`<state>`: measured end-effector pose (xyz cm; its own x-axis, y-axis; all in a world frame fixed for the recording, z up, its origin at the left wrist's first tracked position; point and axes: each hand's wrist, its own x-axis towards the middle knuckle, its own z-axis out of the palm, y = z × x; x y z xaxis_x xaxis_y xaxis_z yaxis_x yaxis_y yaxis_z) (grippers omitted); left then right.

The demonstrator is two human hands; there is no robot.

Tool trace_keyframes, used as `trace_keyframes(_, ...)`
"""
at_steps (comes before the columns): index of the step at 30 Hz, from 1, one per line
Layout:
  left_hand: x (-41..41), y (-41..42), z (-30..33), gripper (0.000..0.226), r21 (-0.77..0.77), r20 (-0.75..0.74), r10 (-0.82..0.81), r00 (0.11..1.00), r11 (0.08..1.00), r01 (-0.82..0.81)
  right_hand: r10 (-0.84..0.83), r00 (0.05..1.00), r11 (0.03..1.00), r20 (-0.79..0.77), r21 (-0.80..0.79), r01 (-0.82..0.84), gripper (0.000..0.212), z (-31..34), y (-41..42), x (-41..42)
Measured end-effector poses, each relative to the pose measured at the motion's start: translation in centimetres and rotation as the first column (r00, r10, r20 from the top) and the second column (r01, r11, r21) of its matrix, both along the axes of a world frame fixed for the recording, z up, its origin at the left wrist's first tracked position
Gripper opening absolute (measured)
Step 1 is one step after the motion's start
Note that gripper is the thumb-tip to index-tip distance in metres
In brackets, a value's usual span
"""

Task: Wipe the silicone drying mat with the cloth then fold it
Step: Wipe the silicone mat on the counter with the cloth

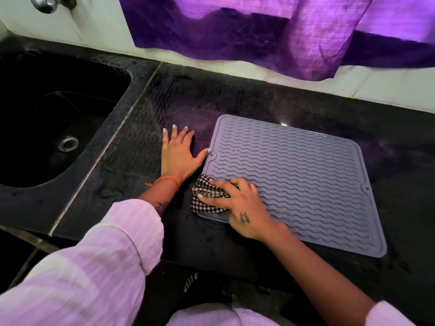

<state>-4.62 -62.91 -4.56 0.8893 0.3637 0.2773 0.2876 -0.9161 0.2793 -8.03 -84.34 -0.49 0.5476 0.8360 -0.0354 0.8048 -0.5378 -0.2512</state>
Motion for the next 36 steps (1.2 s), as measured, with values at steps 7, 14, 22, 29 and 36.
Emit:
trace_keyframes(7, 0.0, 0.0, -0.1, 0.081, 0.009, -0.021, 0.004, 1.000, 1.000, -0.004, 0.015, 0.999, 0.997, 0.051, 0.078, -0.019, 0.070, -1.4, -1.2, -1.7)
trace_keyframes(14, -0.3, -0.1, 0.0, 0.080, 0.007, -0.026, 0.008, 1.000, 1.000, -0.008, -0.019, 0.532, 0.766, -0.846, 0.330, 0.551, 0.060, 2.3, -1.6, 2.0)
trace_keyframes(22, -0.1, -0.1, 0.3, 0.093, 0.014, -0.041, 0.004, 0.999, 1.000, -0.004, 0.052, 0.164, 0.556, -0.985, 0.165, 0.815, 0.016, 4.2, -0.5, 5.6)
trace_keyframes(29, 0.0, -0.1, 0.1, 0.078, -0.005, -0.043, 0.010, 0.999, 1.000, -0.011, -0.373, 0.926, 0.921, -0.053, 0.098, 0.377, 0.063, 2.5, 1.7, 5.0)
trace_keyframes(36, 0.4, -0.4, 0.5, 0.075, 0.003, -0.013, 0.003, 1.000, 1.000, -0.003, -0.273, 0.949, 0.962, 0.155, 0.036, 0.271, 0.056, -1.0, 1.1, 4.1)
